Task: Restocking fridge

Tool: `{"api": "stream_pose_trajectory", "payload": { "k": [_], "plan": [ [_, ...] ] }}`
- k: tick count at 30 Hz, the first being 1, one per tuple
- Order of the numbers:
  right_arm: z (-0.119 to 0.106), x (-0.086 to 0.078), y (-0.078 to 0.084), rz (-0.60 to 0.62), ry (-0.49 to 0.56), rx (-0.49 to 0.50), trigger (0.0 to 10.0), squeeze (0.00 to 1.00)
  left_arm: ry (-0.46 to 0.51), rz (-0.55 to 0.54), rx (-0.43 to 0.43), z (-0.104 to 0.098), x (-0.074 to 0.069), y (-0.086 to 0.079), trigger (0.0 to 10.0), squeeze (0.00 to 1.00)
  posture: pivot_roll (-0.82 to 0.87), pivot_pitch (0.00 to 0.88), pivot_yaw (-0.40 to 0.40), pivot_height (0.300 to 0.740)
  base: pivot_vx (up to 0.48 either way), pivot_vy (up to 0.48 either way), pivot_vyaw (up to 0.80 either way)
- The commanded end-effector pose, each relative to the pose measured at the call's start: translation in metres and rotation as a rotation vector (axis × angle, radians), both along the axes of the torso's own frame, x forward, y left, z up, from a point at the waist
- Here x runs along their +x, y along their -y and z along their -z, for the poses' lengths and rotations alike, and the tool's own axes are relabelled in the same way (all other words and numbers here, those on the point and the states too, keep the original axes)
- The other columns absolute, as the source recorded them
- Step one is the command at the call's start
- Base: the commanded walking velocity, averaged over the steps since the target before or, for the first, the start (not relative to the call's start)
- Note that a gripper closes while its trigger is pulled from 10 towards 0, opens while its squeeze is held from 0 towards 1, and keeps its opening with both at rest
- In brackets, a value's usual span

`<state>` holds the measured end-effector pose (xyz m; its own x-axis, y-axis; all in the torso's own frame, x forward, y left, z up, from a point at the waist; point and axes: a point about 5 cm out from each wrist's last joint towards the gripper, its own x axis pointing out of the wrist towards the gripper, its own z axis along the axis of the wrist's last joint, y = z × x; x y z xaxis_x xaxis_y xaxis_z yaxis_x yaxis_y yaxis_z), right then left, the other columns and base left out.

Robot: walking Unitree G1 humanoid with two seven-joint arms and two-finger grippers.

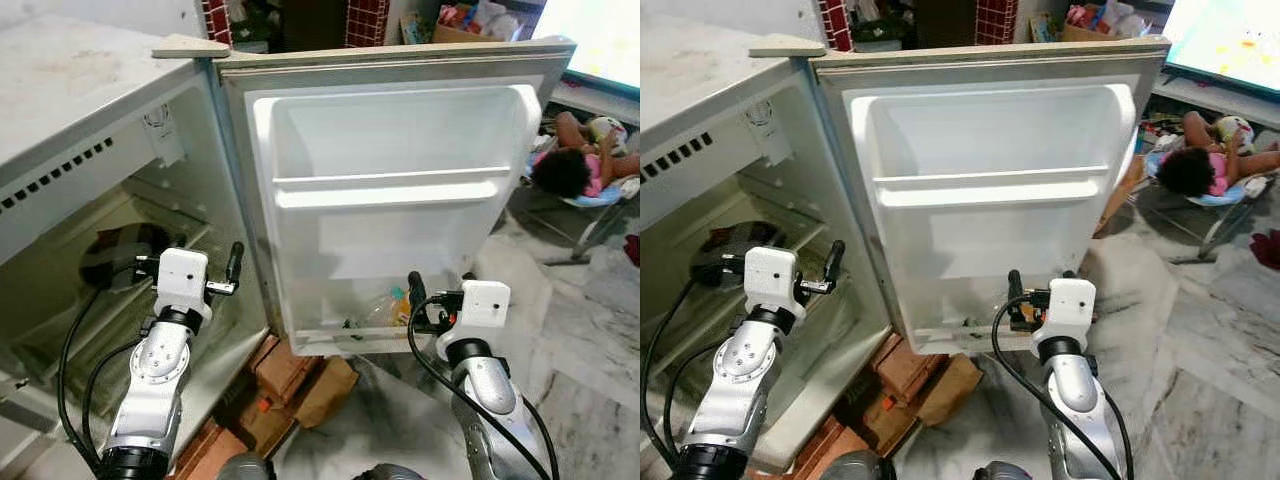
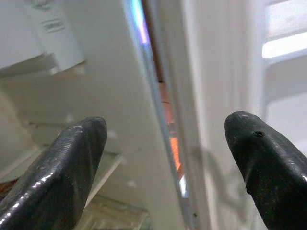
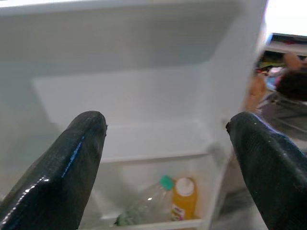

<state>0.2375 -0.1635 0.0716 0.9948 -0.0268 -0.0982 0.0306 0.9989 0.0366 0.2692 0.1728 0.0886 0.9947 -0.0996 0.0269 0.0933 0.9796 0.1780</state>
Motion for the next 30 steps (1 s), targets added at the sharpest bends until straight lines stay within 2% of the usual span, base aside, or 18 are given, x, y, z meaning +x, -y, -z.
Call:
{"api": "stream_pose_trajectory", "payload": {
  "k": [1, 11, 17, 30],
  "plan": [
    [-0.0013, 0.0006, 0.0049, 0.014, 0.000, -0.012, 10.0, 0.00, 0.007, 0.011, 0.005, -0.0014, 0.0028, 0.0029, 10.0, 0.00, -0.03, 0.003, 0.017, 0.740, 0.000, -0.285, 0.00],
    [-0.0012, 0.0015, 0.0038, 0.000, -0.001, -0.020, 10.0, 0.00, 0.017, 0.003, -0.014, -0.0031, 0.0050, 0.0022, 10.0, 0.00, -0.03, 0.000, 0.015, 0.740, 0.000, 0.000, 0.00],
    [-0.0052, 0.0010, -0.0016, -0.057, 0.031, -0.044, 10.0, 0.00, 0.029, -0.001, -0.015, -0.0035, 0.0042, 0.0013, 10.0, 0.00, -0.03, 0.000, 0.015, 0.740, 0.000, 0.000, 0.00],
    [-0.0016, -0.0019, 0.0008, -0.052, 0.011, -0.050, 10.0, 0.00, 0.035, 0.005, -0.019, -0.0034, 0.0028, 0.0016, 10.0, 0.00, -0.04, 0.008, 0.012, 0.740, 0.275, 0.000, 0.00]
  ]
}}
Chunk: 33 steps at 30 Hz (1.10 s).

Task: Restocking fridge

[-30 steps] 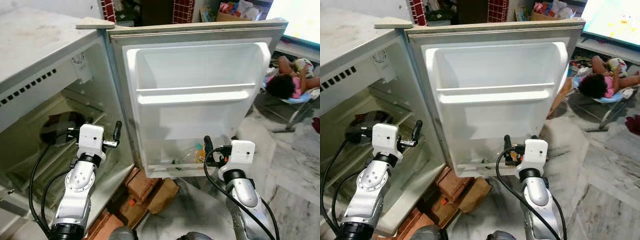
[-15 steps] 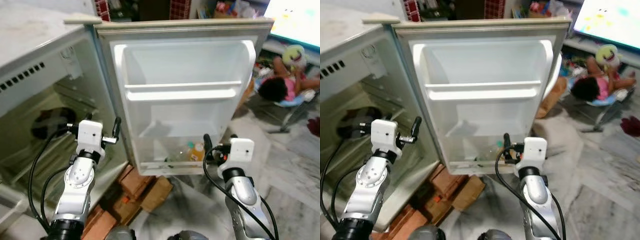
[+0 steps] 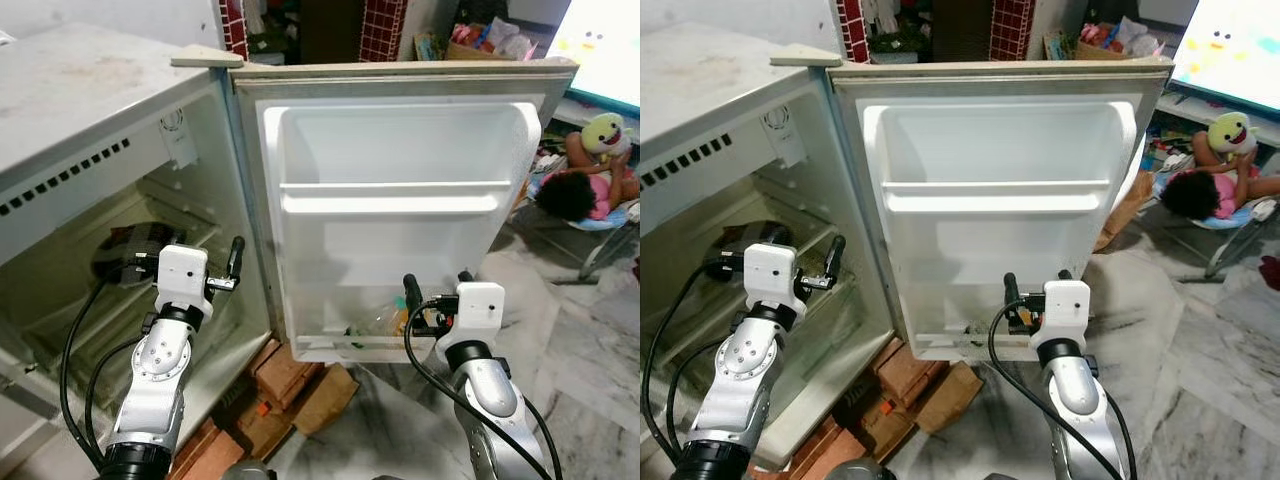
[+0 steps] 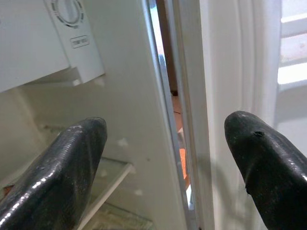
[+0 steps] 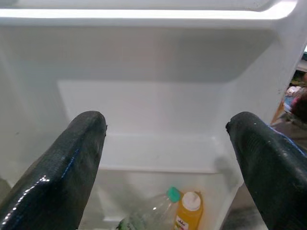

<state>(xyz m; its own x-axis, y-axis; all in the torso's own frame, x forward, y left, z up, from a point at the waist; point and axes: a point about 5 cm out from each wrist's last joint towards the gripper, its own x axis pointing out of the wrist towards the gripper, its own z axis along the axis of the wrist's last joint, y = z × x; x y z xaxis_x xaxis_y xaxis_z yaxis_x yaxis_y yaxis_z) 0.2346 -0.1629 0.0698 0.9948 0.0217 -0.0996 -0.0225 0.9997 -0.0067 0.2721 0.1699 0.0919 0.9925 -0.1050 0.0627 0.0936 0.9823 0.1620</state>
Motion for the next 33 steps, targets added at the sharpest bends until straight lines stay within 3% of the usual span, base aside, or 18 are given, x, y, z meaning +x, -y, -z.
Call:
{"api": "stream_pose_trajectory", "payload": {
  "k": [1, 21, 33],
  "plan": [
    [-0.003, 0.001, 0.001, 0.000, 0.013, -0.007, 10.0, 0.00, 0.001, -0.002, 0.000, 0.000, 0.000, -0.001, 10.0, 0.00, -0.04, 0.008, 0.012, 0.740, 0.281, 0.000, 0.00],
    [-0.001, -0.005, 0.000, -0.017, 0.006, 0.005, 10.0, 0.00, -0.043, -0.030, 0.003, 0.010, -0.009, -0.003, 10.0, 0.00, -0.04, 0.029, 0.010, 0.740, 0.013, 0.000, 0.00],
    [-0.003, -0.003, 0.000, -0.024, 0.013, 0.004, 10.0, 0.00, -0.033, -0.040, 0.000, 0.007, -0.006, -0.004, 10.0, 0.00, -0.04, 0.039, 0.002, 0.740, 0.000, 0.000, 0.00]
  ]
}}
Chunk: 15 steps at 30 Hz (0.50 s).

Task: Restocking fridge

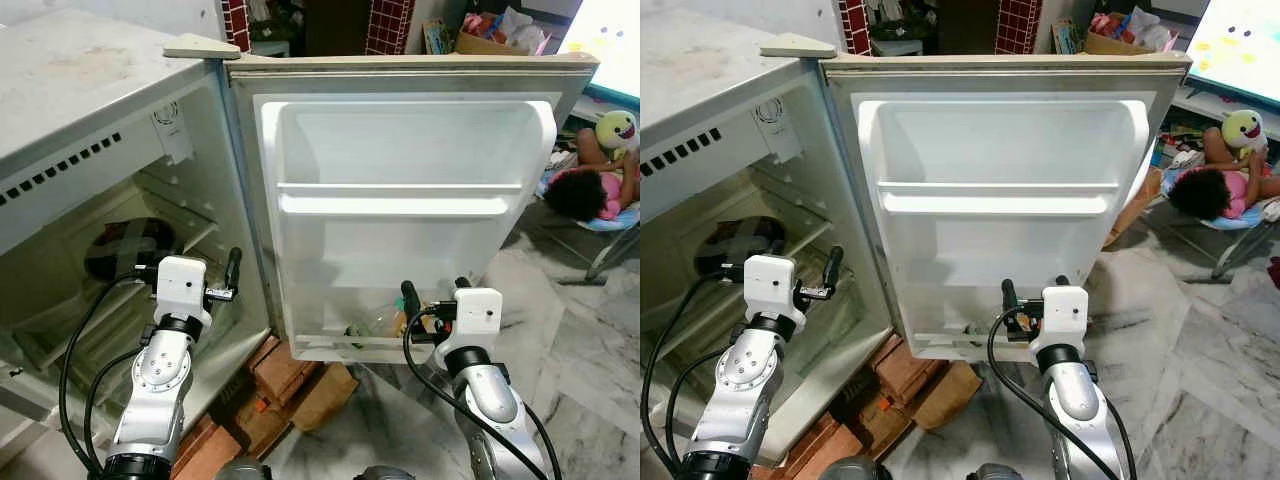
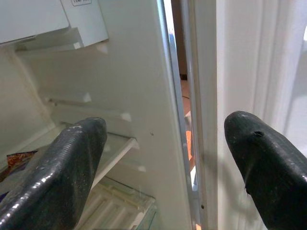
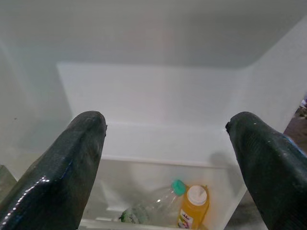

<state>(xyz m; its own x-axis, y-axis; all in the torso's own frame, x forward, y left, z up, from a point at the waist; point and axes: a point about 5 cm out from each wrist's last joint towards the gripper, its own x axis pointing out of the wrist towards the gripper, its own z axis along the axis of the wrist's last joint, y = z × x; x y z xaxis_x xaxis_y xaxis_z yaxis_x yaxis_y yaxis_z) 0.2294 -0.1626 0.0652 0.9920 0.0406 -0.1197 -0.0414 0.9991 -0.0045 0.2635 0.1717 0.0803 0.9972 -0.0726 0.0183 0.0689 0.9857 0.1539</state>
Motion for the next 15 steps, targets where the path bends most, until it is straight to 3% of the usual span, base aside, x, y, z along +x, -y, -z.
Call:
{"api": "stream_pose_trajectory", "payload": {
  "k": [1, 8, 15],
  "plan": [
    [-0.0075, 0.0026, 0.0006, -0.005, 0.034, 0.003, 10.0, 0.00, 0.018, -0.009, 0.005, -0.0061, 0.0037, -0.0024, 10.0, 0.00, -0.04, 0.040, 0.001, 0.736, 0.000, 0.000, 0.00],
    [-0.0066, 0.0039, -0.0014, -0.011, 0.030, 0.004, 10.0, 0.00, 0.032, -0.032, 0.024, -0.0101, 0.0071, -0.0121, 10.0, 0.00, -0.03, 0.050, 0.000, 0.692, 0.000, 0.000, 0.00],
    [-0.0066, 0.0070, -0.0014, -0.017, 0.032, 0.001, 10.0, 0.00, 0.024, -0.040, 0.002, -0.0098, 0.0068, -0.0109, 10.0, 0.00, -0.02, 0.049, -0.003, 0.647, 0.000, 0.000, 0.00]
  ]
}}
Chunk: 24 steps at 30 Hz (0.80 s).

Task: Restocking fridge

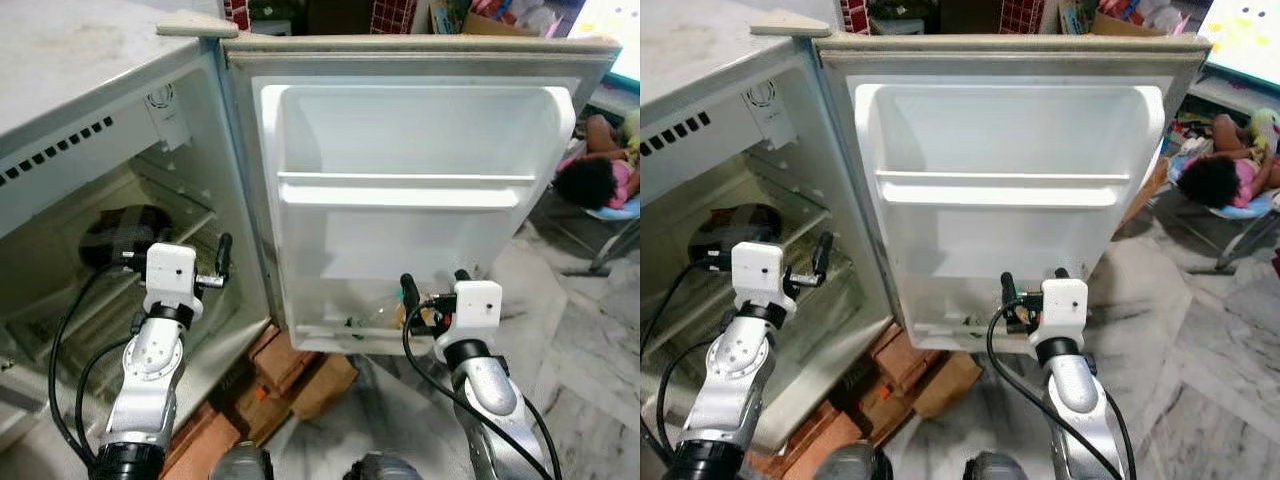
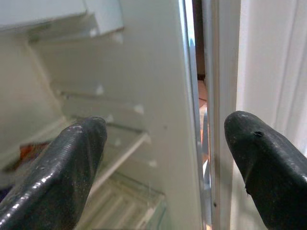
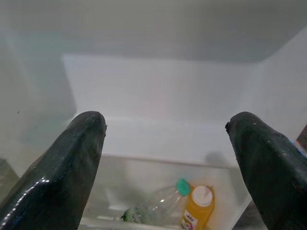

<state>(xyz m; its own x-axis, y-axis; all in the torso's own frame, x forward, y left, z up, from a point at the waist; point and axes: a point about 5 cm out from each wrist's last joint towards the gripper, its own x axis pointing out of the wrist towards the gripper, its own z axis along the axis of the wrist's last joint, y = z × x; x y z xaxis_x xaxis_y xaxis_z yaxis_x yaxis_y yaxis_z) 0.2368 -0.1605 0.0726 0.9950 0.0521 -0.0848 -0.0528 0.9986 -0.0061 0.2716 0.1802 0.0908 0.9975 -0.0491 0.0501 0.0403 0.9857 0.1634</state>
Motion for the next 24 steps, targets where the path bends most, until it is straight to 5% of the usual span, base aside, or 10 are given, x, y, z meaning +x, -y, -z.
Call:
{"api": "stream_pose_trajectory", "payload": {
  "k": [1, 5, 24],
  "plan": [
    [0.0011, -0.0004, 0.0008, -0.006, -0.004, 0.001, 10.0, 0.00, -0.006, -0.018, -0.006, 0.0004, -0.0013, -0.0025, 10.0, 0.00, -0.02, 0.049, -0.003, 0.642, 0.000, 0.000, 0.00],
    [0.0012, -0.0003, 0.0007, -0.011, -0.002, 0.000, 10.0, 0.00, -0.003, -0.032, -0.002, -0.0002, -0.0015, -0.0045, 10.0, 0.00, -0.01, 0.050, -0.003, 0.614, 0.000, 0.000, 0.00],
    [-0.0033, 0.0054, 0.0043, 0.002, 0.017, -0.018, 10.0, 0.00, 0.019, -0.014, -0.001, -0.0086, -0.0013, -0.0033, 10.0, 0.00, -0.01, 0.090, 0.001, 0.614, 0.000, 0.000, 0.00]
  ]
}}
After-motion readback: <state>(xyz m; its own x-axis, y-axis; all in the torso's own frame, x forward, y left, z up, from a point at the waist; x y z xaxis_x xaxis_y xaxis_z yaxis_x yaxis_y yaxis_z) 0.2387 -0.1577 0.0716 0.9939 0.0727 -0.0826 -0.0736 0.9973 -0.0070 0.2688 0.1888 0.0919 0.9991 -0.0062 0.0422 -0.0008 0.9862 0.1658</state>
